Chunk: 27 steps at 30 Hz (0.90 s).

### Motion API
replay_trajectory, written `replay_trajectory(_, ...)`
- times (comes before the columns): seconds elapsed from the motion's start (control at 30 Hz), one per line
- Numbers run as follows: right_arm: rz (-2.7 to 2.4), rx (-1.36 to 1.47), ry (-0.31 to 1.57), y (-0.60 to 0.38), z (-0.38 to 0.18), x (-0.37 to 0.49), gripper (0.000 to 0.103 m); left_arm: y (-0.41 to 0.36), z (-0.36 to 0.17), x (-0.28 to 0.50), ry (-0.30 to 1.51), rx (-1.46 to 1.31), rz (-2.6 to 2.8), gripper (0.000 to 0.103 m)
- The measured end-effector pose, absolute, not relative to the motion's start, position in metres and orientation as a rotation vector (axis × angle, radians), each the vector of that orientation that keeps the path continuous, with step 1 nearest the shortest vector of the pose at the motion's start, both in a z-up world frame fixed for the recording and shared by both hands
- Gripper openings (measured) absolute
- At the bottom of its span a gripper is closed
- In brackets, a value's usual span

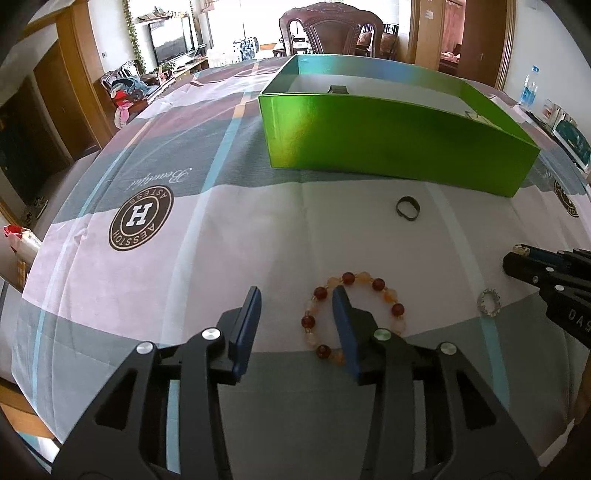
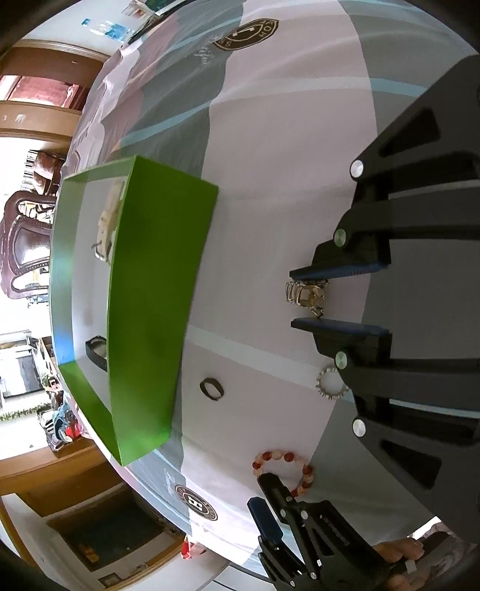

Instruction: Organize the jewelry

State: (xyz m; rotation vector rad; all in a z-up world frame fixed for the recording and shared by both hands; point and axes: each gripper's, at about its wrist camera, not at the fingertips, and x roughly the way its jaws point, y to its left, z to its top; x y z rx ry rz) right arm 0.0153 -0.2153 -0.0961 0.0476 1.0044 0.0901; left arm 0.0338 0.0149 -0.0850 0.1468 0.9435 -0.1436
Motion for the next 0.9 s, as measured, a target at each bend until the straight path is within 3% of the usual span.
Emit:
replay_trajectory(0.37,0.071,0.067,1.006,-0.2246,-0.0956,0.0146,0.022,0.0139,-0.0859,0.0353,0.945,0.142,-0.153,0.038)
replay_trajectory(0.53,0.073,0.067,1.007,-0.2239,-0.0955,0.0144,0.022,0.0116,-0.0861,0.0343,0.948,0.132,-0.189,0.021)
replay_trajectory(0.63,0.074,0.07,1.006,-0.224,-0.0954,0.0141,0.022,0.0101,-0.086,0.0332,0.95,0.132,-0.198,0.018)
replay_trajectory(0.77,0.072,0.073,1.004,-0.2243,-0.0958,0.0133,0.022,0.01,-0.0859,0.0326,0.951,0.131,-0.193,0.018)
replay_trajectory(0.9,0.062,0.074,1.001,-0.2242,-0.0958,0.0117,0.023,0.0106,-0.0857,0.0326,0.948,0.137,-0.17,0.03)
